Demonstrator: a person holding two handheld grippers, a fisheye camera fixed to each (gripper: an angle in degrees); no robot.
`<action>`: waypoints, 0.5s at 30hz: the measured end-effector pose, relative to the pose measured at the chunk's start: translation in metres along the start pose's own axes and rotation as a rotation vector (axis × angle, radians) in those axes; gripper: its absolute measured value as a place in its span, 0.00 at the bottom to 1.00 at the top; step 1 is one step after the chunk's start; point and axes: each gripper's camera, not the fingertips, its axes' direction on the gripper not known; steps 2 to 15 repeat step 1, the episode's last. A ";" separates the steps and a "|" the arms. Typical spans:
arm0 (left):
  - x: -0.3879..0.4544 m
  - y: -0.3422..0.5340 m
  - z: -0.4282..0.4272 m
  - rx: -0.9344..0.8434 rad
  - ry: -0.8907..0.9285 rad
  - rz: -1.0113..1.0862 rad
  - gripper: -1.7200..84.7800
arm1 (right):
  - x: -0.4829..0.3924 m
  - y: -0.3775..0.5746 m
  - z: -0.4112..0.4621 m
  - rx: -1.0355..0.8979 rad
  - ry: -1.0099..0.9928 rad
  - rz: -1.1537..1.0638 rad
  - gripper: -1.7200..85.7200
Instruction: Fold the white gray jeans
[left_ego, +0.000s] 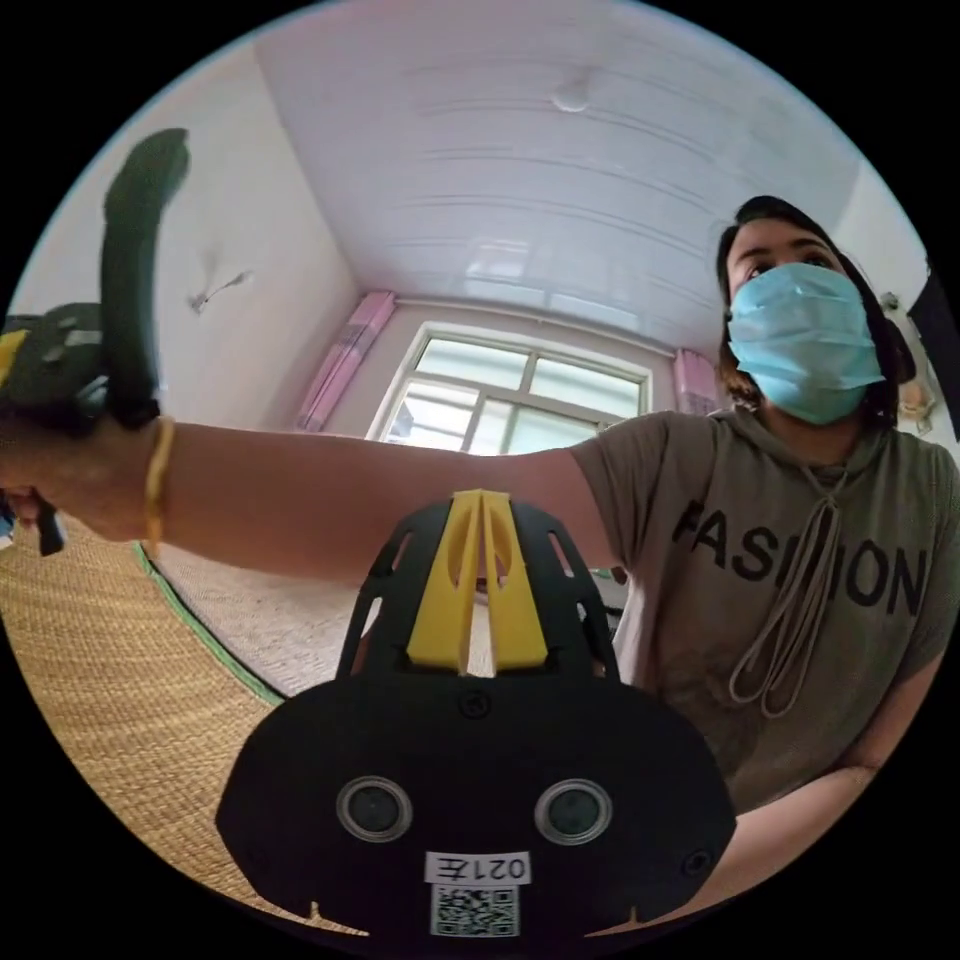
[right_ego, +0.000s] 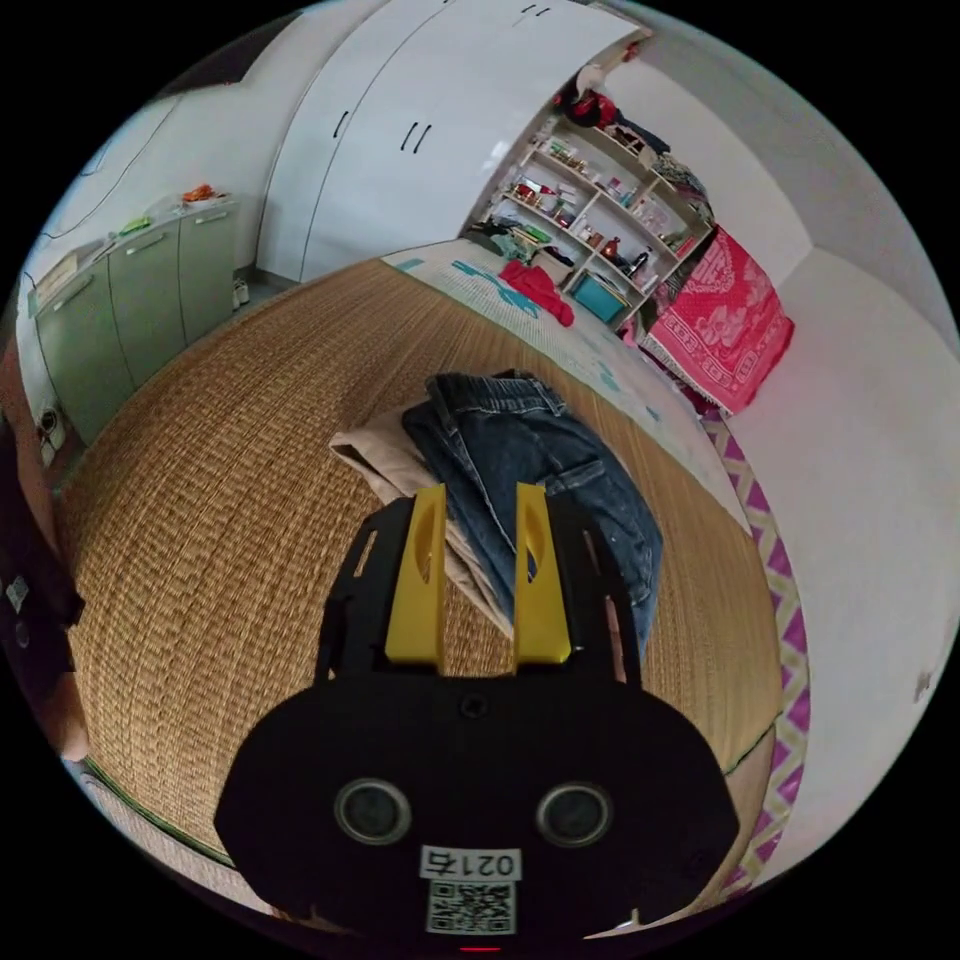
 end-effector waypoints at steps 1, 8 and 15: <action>0.008 -0.007 -0.012 0.029 0.008 0.009 0.01 | 0.010 -0.023 0.009 -0.016 0.016 -0.028 0.14; 0.008 -0.007 -0.012 0.029 0.008 0.009 0.01 | 0.010 -0.023 0.009 -0.016 0.016 -0.028 0.14; 0.008 -0.007 -0.012 0.029 0.008 0.009 0.01 | 0.010 -0.023 0.009 -0.016 0.016 -0.028 0.14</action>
